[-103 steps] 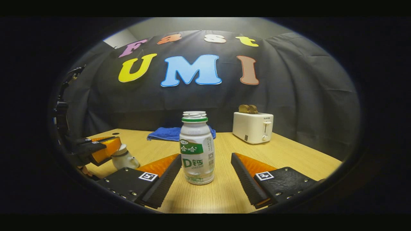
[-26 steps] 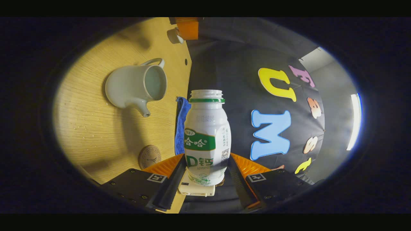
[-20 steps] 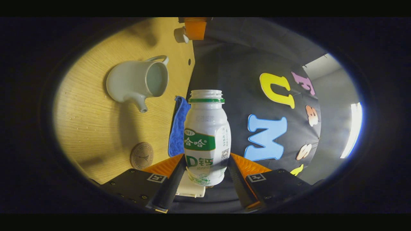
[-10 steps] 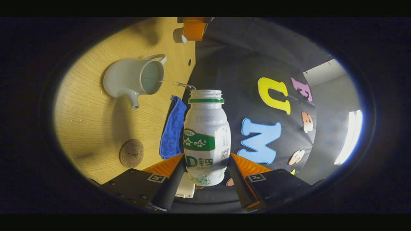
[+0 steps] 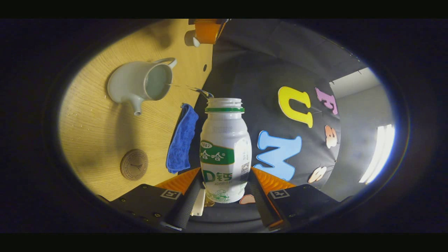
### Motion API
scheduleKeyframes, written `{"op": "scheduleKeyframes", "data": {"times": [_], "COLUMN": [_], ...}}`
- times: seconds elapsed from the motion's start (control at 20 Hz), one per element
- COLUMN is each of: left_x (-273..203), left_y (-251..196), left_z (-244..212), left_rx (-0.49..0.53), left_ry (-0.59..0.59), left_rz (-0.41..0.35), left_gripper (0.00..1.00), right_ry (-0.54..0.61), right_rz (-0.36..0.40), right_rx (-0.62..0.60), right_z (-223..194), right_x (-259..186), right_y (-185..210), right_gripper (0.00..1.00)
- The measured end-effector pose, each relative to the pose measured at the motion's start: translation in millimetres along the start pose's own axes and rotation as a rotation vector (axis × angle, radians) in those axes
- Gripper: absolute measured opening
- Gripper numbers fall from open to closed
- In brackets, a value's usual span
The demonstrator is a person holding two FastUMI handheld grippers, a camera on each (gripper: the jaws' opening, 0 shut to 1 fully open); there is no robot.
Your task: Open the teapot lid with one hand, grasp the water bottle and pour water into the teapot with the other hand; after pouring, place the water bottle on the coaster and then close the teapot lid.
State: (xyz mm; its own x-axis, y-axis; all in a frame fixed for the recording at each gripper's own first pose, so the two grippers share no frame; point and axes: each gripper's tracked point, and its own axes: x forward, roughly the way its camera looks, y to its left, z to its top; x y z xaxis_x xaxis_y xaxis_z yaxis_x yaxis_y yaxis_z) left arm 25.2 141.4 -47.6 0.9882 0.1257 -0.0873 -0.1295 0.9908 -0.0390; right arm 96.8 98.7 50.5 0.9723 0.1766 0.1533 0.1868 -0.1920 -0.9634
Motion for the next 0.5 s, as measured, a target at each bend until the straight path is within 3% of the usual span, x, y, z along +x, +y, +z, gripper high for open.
{"op": "scheduleKeyframes", "data": {"times": [0.5], "left_x": [0], "left_y": [-1], "left_z": [-2], "left_rx": [0.004], "left_ry": [0.004], "left_rz": [-0.004], "left_gripper": [0.10], "right_ry": [-0.010], "right_rz": [-0.052], "right_rx": [-0.045], "right_z": [1], "right_x": [-4], "right_y": [-12], "right_gripper": [0.76]}}
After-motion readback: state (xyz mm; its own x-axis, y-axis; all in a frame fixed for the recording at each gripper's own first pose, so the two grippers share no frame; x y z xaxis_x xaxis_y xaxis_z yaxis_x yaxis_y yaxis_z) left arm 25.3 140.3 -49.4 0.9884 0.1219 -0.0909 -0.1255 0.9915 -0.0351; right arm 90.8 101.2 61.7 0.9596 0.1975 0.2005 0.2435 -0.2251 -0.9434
